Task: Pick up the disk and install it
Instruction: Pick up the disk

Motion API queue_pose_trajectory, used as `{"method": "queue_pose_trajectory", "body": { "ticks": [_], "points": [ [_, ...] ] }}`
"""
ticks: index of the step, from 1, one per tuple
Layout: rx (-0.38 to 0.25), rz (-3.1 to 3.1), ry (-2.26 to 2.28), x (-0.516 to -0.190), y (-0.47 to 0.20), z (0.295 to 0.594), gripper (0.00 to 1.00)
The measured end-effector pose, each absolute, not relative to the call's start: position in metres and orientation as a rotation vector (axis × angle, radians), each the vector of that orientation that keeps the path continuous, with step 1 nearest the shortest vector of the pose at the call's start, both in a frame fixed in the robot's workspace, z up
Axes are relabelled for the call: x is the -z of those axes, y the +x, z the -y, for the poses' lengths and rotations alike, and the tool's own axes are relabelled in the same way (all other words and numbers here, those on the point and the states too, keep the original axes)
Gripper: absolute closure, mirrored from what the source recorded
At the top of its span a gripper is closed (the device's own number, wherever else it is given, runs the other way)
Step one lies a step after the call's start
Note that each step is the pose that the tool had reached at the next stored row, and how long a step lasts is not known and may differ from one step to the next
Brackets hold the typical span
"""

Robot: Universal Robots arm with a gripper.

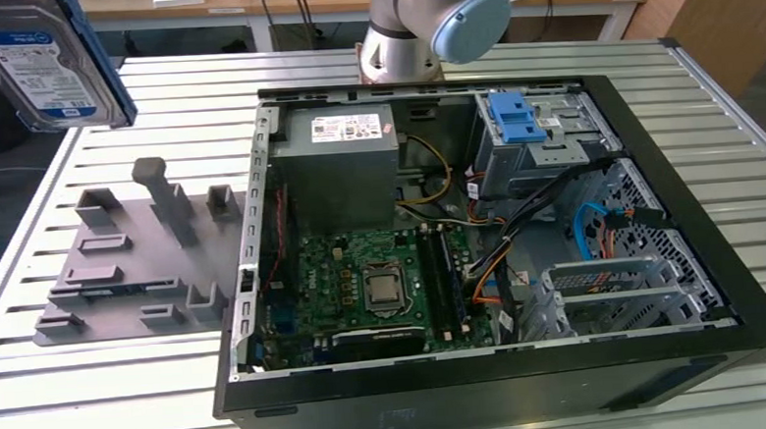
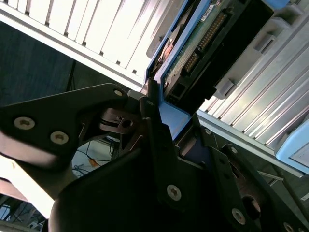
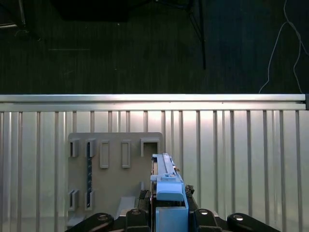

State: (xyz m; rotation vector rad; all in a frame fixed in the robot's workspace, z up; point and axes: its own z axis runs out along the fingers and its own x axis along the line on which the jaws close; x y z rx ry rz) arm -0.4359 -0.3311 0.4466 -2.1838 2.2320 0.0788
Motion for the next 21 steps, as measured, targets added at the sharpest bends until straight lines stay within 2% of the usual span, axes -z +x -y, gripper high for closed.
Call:
{"method": "queue_pose_trajectory", "body": {
  "ticks": [21],
  "points": [
    [-0.079,-2.232,-2.184,-0.485,-0.436,0.332,0.64]
  ]
}}
